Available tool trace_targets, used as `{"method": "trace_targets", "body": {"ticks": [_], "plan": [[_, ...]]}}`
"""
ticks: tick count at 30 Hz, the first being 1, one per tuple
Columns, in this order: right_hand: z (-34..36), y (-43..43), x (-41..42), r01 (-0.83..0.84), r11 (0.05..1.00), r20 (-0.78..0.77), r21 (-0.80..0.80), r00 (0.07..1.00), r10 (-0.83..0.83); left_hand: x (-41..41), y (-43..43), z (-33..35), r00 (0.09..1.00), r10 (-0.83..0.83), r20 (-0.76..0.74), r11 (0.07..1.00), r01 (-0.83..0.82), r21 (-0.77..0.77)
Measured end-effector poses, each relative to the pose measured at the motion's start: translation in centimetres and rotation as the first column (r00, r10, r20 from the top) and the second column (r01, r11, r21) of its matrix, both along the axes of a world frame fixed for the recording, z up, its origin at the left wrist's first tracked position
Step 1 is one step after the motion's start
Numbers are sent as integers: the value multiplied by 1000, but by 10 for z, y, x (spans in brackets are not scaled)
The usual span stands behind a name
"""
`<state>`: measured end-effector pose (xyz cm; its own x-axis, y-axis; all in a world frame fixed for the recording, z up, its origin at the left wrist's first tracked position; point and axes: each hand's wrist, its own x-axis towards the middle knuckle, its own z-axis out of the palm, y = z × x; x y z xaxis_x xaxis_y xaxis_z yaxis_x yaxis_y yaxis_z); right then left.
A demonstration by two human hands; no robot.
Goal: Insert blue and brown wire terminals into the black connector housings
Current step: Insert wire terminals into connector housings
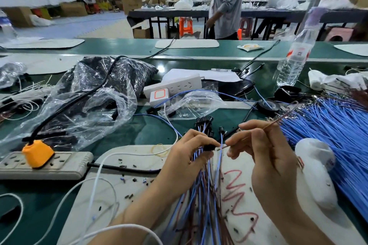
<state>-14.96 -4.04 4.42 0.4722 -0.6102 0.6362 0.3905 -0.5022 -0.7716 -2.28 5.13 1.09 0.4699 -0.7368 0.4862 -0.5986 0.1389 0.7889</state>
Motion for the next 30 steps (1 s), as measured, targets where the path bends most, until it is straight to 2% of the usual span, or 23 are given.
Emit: {"method": "trace_targets", "body": {"ticks": [9,14,16,19,22,26,30], "plan": [[-6,-1,3,12,990,-70,-139,997,-22,-3,1,2,999,-37,-13,999,37,26],[-10,-3,5,-7,977,-161,-213,986,-28,-3,1,4,999,-28,21,1000,28,7],[-13,-4,6,-37,979,-194,-200,981,-2,-4,1,4,999,-23,40,1000,24,-9],[-15,-6,10,-113,990,-251,-78,964,90,-5,1,4,998,-12,69,999,14,-35],[-18,-7,11,-163,987,-325,-6,933,153,-4,1,3,1000,-21,-15,998,20,-63],[-22,-8,9,-244,954,-337,174,896,290,-5,2,6,965,-111,-236,984,73,-165],[-22,-9,8,-293,937,-315,188,886,340,-7,2,9,903,-179,-391,969,94,-227]]}}
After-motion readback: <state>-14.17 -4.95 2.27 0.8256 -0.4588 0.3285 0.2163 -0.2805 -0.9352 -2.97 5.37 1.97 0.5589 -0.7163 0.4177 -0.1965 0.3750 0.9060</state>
